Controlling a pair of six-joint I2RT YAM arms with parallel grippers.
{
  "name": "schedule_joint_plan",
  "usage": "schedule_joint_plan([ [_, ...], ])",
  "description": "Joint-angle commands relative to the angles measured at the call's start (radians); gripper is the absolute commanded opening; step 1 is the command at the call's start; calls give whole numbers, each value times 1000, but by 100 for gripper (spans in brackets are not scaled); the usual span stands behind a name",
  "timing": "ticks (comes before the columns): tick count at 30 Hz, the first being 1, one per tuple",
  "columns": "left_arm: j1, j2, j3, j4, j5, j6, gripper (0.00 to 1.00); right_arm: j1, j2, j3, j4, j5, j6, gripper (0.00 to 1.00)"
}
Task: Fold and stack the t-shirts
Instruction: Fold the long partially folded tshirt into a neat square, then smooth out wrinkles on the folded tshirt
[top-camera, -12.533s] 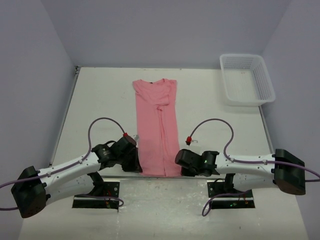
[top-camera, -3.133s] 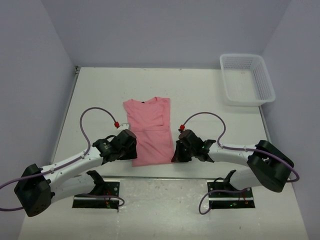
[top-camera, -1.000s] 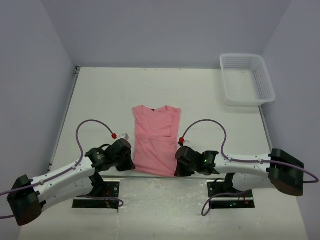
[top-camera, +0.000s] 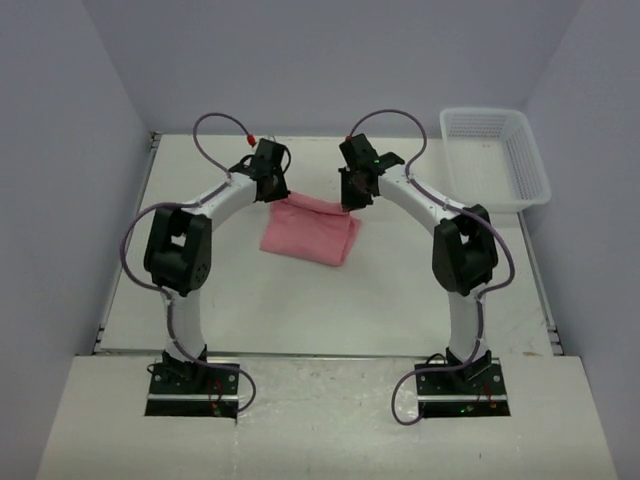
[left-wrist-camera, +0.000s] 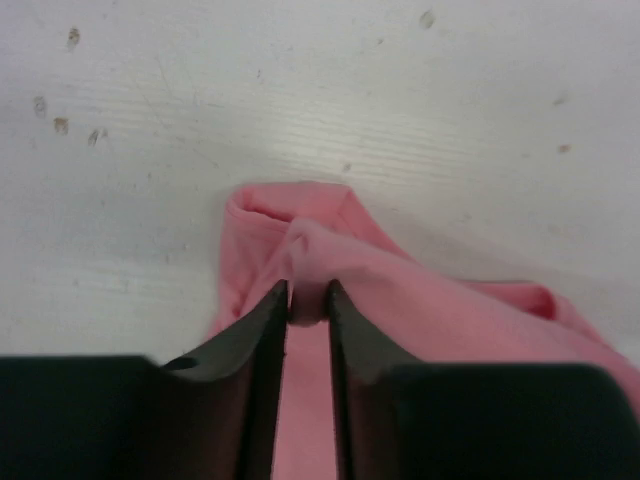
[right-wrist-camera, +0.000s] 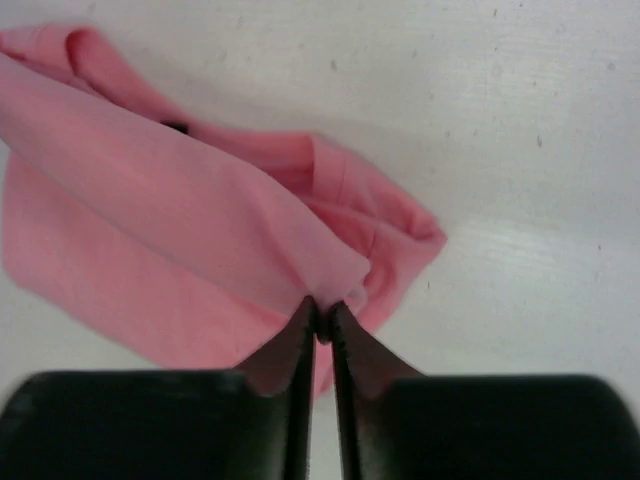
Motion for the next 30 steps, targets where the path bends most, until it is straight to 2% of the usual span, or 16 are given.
schedule_joint_plan([
  [1,45,142,48,102,80,81,25,-40,171,168,-72,-71,-88,12],
  [2,53,203,55,152,109,100,38,-40,193,201,-49,-50,-94,45],
  [3,61,228,65,200,129,127,48,-42,230,224,-40,-8,-92,61],
  [5,58,235,38,313,134,164,56,-48,229,245,-12,15,-105,84],
  [7,59,171,-34,401,139,209,58,-49,177,218,37,50,-129,85],
  [8,56,141,-49,424,122,217,100,-51,160,213,39,58,-140,86],
  [10,44,20,-129,488,27,232,100,-56,95,178,39,93,-143,87],
  [15,6,-221,-334,582,-54,256,100,-54,-40,54,56,106,-138,89],
  [18,-8,-299,-334,569,-47,251,100,-54,-54,26,34,84,-137,87],
  [20,-16,-288,-301,495,-33,263,95,-51,-54,11,26,78,-134,83],
  [21,-16,-270,-274,475,2,269,89,-53,-58,-6,44,54,-135,36],
  [22,-16,-262,-268,461,20,272,61,-51,-64,-40,54,34,-122,0],
  [24,-16,-221,-237,461,91,278,6,-53,-66,-55,61,-113,-109,0],
  [25,-14,-198,-212,391,103,275,0,-54,-63,-61,69,-165,-93,0],
  [27,-8,-134,-159,372,184,260,0,-50,-72,-84,130,-315,-77,0],
  [30,6,-82,-142,400,321,237,0,-51,-69,-106,178,-438,-40,0],
])
